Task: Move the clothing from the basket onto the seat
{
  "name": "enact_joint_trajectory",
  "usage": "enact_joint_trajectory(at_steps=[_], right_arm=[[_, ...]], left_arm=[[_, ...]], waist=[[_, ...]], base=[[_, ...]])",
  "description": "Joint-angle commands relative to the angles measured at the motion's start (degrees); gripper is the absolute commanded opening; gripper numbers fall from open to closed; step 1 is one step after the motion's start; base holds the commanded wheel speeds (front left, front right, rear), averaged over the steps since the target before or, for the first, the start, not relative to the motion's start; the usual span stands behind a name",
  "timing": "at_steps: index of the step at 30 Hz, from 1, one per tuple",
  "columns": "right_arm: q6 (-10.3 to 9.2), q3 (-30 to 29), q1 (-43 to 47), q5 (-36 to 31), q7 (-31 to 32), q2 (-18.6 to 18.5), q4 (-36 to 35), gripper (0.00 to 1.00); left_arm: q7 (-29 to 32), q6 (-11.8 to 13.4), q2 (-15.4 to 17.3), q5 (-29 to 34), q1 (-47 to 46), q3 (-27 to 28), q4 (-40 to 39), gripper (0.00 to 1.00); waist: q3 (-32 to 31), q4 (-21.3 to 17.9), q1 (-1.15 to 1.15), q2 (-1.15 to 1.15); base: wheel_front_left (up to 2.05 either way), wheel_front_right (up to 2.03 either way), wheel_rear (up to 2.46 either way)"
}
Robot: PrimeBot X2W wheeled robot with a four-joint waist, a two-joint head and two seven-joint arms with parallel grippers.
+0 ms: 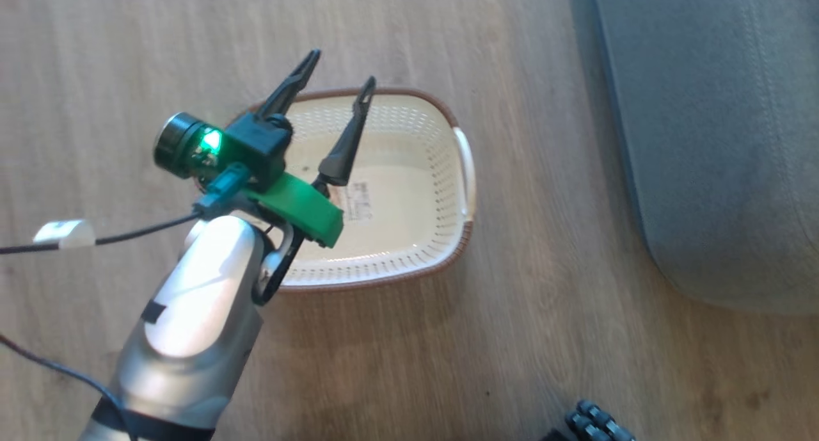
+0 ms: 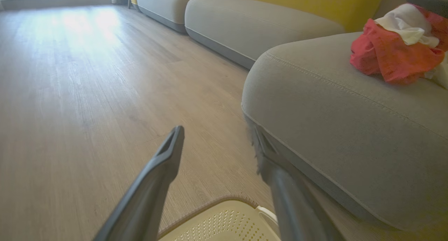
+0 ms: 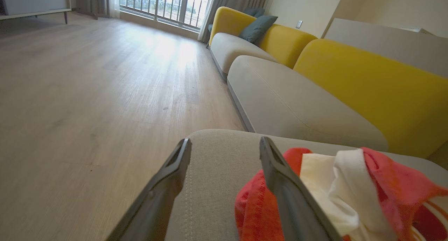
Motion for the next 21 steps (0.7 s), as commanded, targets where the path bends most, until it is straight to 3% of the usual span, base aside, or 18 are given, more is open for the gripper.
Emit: enact_joint_trajectory(at_steps=[1, 15, 21], right_arm=[[-0.02, 2.1, 1.7, 1.0, -0.5, -0.6, -2.8, 1.00], [-0.02, 14.0, 3.9, 5.1, -0.5, 3.9, -4.8, 1.00], [-0.02, 15.9, 7.0, 7.0, -0.5, 6.3, -4.3, 1.00]], left_arm=[[-0.3, 0.3, 0.2, -0.7, 0.9, 3.5, -1.7, 1.00], [-0.3, 0.8, -0.8, 0.0, 9.0, 14.6, -0.6, 1.00], [-0.3, 0.7, -1.4, 0.5, 12.3, 19.2, 0.3, 1.00]], waist=[[-3.4, 3.5, 0.01, 0.00], [-12.2, 9.4, 0.01, 0.00], [-15.8, 11.0, 0.01, 0.00]], base=[[0.00, 0.00, 0.00], [0.00, 0.00, 0.00], [0.00, 0.00, 0.00]])
